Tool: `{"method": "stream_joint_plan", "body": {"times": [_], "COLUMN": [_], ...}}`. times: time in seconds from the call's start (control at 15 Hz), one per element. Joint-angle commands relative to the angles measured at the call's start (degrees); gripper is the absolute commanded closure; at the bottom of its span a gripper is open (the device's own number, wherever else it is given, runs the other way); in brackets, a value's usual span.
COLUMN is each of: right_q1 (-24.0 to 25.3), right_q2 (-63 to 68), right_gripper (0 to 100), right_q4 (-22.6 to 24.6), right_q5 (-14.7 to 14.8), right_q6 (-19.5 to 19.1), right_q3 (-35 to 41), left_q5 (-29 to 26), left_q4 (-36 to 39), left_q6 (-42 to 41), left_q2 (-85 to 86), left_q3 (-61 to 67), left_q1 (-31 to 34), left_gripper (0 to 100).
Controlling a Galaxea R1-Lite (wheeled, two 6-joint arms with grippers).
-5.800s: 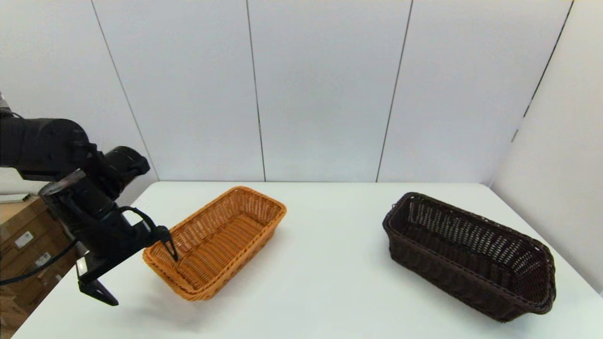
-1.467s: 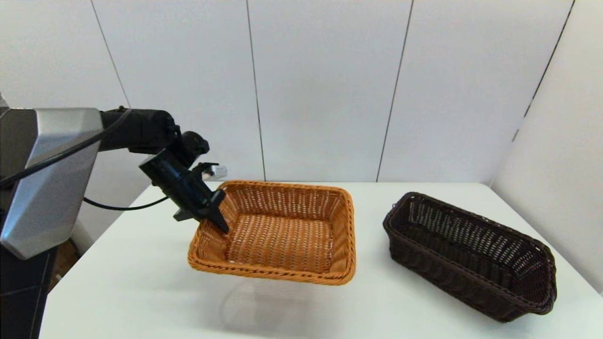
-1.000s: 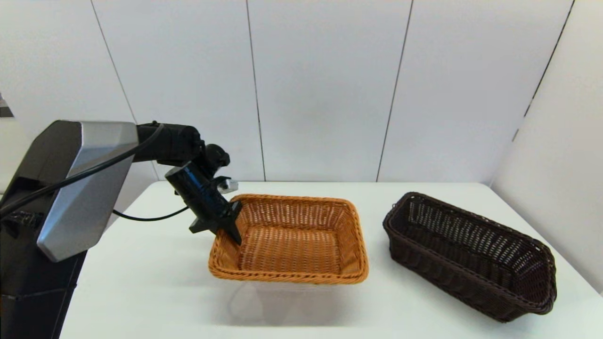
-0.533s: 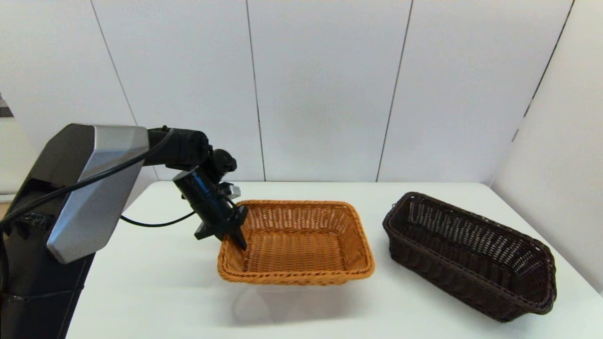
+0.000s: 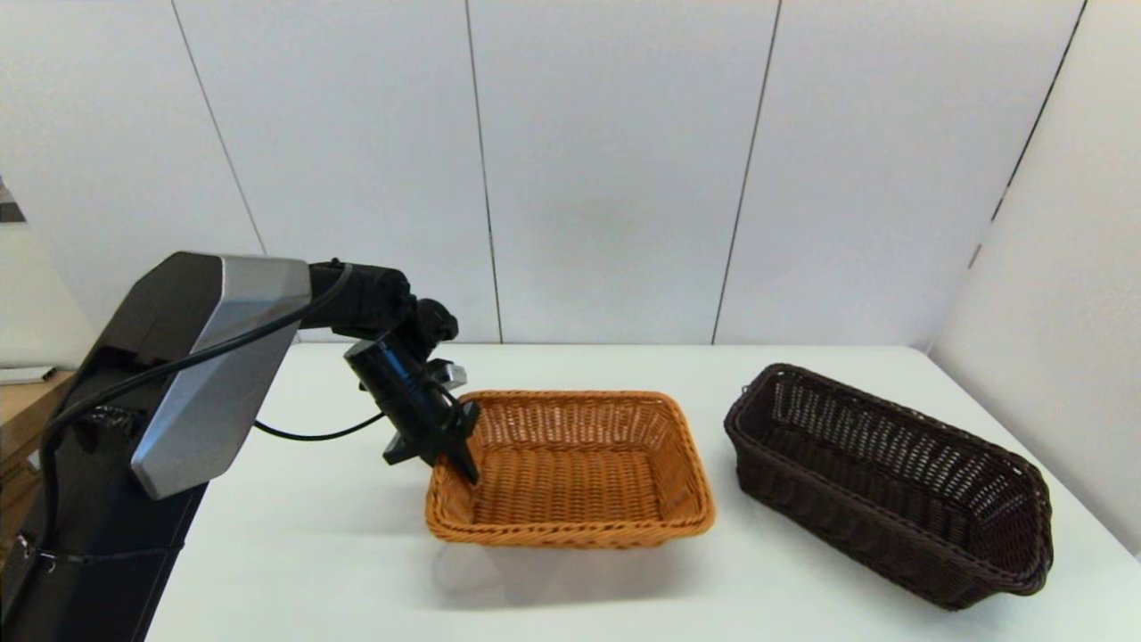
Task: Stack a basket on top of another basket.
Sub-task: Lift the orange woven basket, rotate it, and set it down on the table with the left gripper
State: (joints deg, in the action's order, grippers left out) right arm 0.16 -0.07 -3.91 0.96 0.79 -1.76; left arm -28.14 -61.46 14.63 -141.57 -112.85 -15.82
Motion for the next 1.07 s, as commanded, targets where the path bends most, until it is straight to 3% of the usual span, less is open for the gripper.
{"method": "stream_joint_plan", "body": {"times": [0.07,1.07], "right_q1": [0.0,0.0], "right_q2": [0.0,0.0], "right_gripper": [0,0], "right_q4": [0.0,0.0], "right_q5": [0.0,0.0], "right_q6": [0.0,0.0], "right_q3": [0.0,0.0], "left_q5": [-0.3,-0.5], "left_q4": [0.2,1.2], "left_q6": [0.1,-1.4], "left_q2": [-0.6,-1.2], "left_q3": [0.0,0.0], "left_q1": [0.0,0.0], "left_gripper": [100,100]}}
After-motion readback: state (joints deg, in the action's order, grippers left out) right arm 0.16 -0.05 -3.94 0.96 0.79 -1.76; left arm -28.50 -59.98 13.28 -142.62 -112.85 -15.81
